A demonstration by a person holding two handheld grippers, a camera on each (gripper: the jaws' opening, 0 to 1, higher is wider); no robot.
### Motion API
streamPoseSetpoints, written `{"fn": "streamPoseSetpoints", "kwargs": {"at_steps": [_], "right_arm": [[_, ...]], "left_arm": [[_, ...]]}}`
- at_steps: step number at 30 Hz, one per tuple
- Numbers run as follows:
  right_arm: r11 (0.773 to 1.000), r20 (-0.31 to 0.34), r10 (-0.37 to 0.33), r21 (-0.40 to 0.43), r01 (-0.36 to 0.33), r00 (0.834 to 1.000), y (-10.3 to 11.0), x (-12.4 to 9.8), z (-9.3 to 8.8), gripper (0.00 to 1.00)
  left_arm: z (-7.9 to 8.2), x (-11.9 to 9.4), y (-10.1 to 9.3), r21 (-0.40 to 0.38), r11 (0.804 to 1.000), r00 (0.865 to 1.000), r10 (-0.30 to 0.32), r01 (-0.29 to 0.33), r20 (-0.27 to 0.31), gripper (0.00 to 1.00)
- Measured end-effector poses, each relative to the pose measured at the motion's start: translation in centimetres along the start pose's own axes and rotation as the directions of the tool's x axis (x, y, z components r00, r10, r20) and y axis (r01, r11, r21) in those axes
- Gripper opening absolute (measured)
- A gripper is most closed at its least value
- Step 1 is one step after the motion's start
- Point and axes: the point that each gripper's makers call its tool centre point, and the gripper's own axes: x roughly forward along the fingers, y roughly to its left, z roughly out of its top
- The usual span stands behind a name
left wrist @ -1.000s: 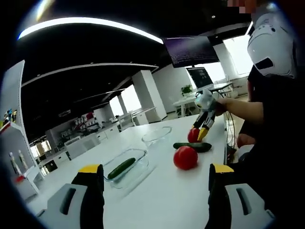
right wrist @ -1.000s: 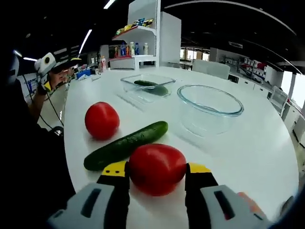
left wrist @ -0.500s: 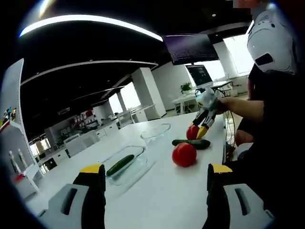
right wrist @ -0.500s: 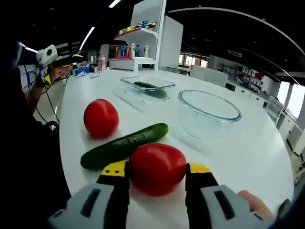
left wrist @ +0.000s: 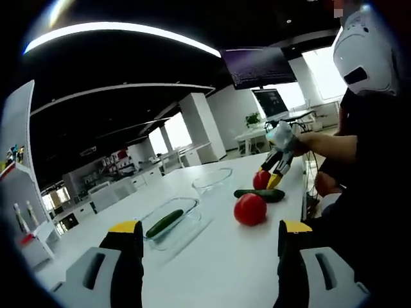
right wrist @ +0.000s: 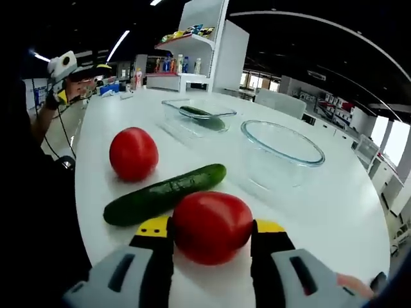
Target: Sort the scattered tomatoes and cucumbers on the table and place them into their respective storage containers
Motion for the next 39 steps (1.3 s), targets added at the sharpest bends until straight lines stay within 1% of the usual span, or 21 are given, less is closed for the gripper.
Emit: {"fn": "streamPoseSetpoints", "kwargs": {"at_steps": [2, 5, 7, 8, 11, 15, 19, 21, 22, 25, 27, 31, 32, 35, 39], "right_arm": [[1.0, 0.004, -0.002, -0.005, 0.002, 1.0, 0.0, 0.0, 0.0, 0.46], [1.0, 0.016, -0.01, 0.01, 0.01, 1.0, -0.1, 0.0, 0.0, 0.45], [0.999, 0.015, -0.031, -0.013, 0.031, 0.999, 0.1, 0.0, 0.1, 0.44], [0.999, 0.011, -0.036, -0.026, 0.037, 0.999, 0.1, -0.1, 0.1, 0.44], [0.998, -0.014, -0.051, -0.025, 0.051, 0.999, 0.0, 0.0, 0.3, 0.44], [0.998, -0.031, -0.063, -0.006, 0.062, 0.998, -0.1, 0.0, 0.3, 0.43], [0.996, -0.055, -0.085, -0.027, 0.083, 0.995, -0.4, -0.4, 0.5, 0.43], [0.995, -0.051, -0.1, -0.018, 0.099, 0.994, -0.8, -0.8, 0.7, 0.43], [0.995, -0.049, -0.103, -0.001, 0.103, 0.993, -1.0, -1.1, 0.9, 0.43], [0.994, -0.038, -0.107, 0.018, 0.108, 0.993, -1.1, -1.7, 1.3, 0.42], [0.993, -0.023, -0.119, 0.025, 0.119, 0.993, -1.2, -2.3, 2.0, 0.42], [0.987, 0.047, -0.153, 0.06, 0.15, 0.987, -1.6, -4.4, 4.4, 0.42], [0.985, 0.073, -0.165, 0.065, 0.16, 0.984, -1.7, -5.3, 5.4, 0.42], [0.98, 0.132, -0.191, 0.074, 0.182, 0.973, -2.1, -7.4, 7.6, 0.42], [0.977, 0.179, -0.209, 0.072, 0.199, 0.961, -2.5, -10.0, 9.4, 0.42]], "left_arm": [[0.0, 0.0, 0.0, 0.006, 1.0, 1.0, 0.0, 0.0, 0.002, 0.84], [0.0, 0.1, 0.1, 0.008, 1.0, 1.0, 0.004, -0.004, 0.002, 0.83], [0.1, 0.1, 0.0, 0.005, 1.0, 1.0, 0.001, -0.001, 0.005, 0.83], [0.2, 0.1, 0.0, 0.003, 1.0, 1.0, -0.001, 0.001, 0.007, 0.83], [0.3, -0.1, 0.1, 0.003, 1.0, 1.0, -0.003, 0.003, 0.008, 0.84], [-0.4, -0.3, 0.3, -0.005, 1.0, 1.0, 0.003, -0.003, -0.018, 0.85], [-1.3, -0.4, 0.3, -0.019, 1.0, 0.999, 0.0, -0.001, -0.052, 0.87], [-1.7, -0.4, 0.0, -0.031, 0.999, 0.998, -0.015, 0.013, -0.062, 0.91], [-1.8, -0.3, -0.2, -0.039, 0.999, 0.998, -0.024, 0.021, -0.065, 0.95], [-2.1, -0.2, -0.3, -0.046, 0.999, 0.997, -0.026, 0.023, -0.078, 0.95], [-2.4, -0.1, -0.3, -0.044, 0.999, 0.996, -0.023, 0.02, -0.088, 0.95], [-2.3, -0.1, -0.4, -0.038, 0.999, 0.996, -0.024, 0.021, -0.088, 0.95], [-2.3, -0.1, -0.4, -0.038, 0.999, 0.996, -0.024, 0.021, -0.088, 0.95], [-2.1, -0.1, -0.6, -0.047, 0.998, 0.996, -0.036, 0.032, -0.082, 0.95], [-2.1, -0.1, -0.7, -0.055, 0.998, 0.996, -0.036, 0.032, -0.083, 0.95]]}}
